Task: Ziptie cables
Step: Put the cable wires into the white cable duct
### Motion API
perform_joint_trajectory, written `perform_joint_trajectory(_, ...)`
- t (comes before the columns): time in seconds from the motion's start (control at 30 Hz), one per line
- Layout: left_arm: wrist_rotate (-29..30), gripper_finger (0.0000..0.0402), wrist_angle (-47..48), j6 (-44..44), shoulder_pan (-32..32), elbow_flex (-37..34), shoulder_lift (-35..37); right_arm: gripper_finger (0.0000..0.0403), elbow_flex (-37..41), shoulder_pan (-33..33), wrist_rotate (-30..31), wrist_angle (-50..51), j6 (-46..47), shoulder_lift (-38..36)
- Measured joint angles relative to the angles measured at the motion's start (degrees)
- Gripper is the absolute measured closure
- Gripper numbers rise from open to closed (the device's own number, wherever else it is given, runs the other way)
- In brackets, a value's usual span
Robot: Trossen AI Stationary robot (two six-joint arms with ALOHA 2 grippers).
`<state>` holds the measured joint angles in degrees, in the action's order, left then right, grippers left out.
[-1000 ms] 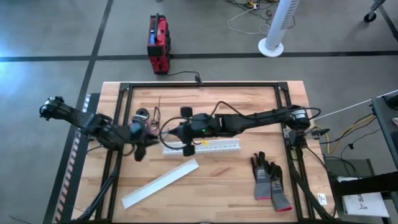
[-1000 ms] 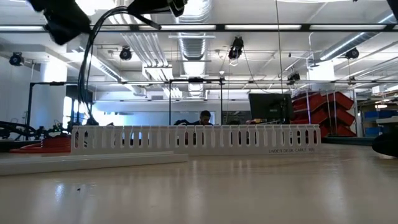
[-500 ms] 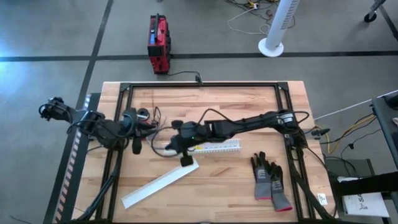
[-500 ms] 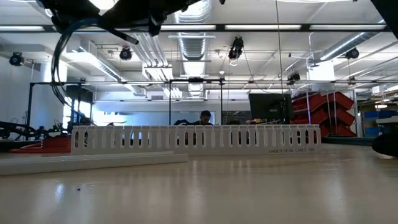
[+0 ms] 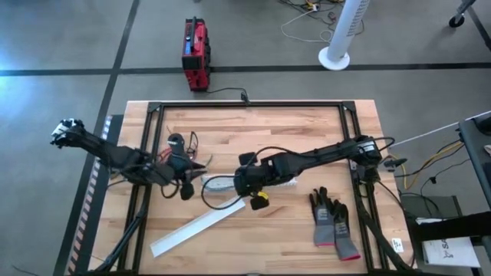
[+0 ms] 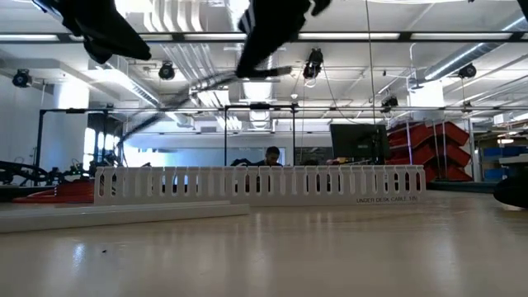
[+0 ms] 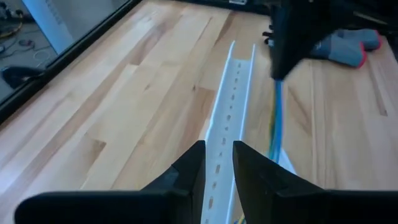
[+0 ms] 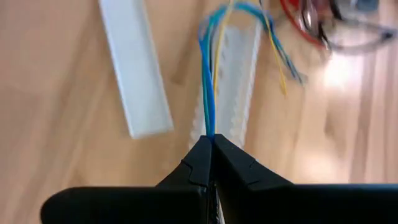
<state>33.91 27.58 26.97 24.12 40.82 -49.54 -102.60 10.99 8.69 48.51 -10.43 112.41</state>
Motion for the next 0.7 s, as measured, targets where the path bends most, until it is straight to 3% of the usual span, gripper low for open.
perform_joint_trajectory(0.17,0.06,0.0341,-11.12,-4.13,-0.96,-3.81,-6.88,0.0403,0.76,0.30,0.42,1.11,-0.20,-0.23)
perform_joint_trajectory(0.33,-1.92,0.0341,-23.84,-10.70,-5.89,-5.59,-15.17,0.0403,0.76,0.39,0.40,-2.91,-2.58,-0.32)
perform_joint_trajectory(0.57,-19.22,0.0341,-20.04,-12.70,-12.99,-2.78,-24.61,0.0403,-0.16,1.07,0.65,-2.80,-4.37,-1.10)
perform_joint_trajectory(0.7,-21.54,0.0342,-9.32,-8.88,-14.53,-0.46,-27.59,0.0403,-0.24,1.15,3.59,-2.10,-4.70,-2.33)
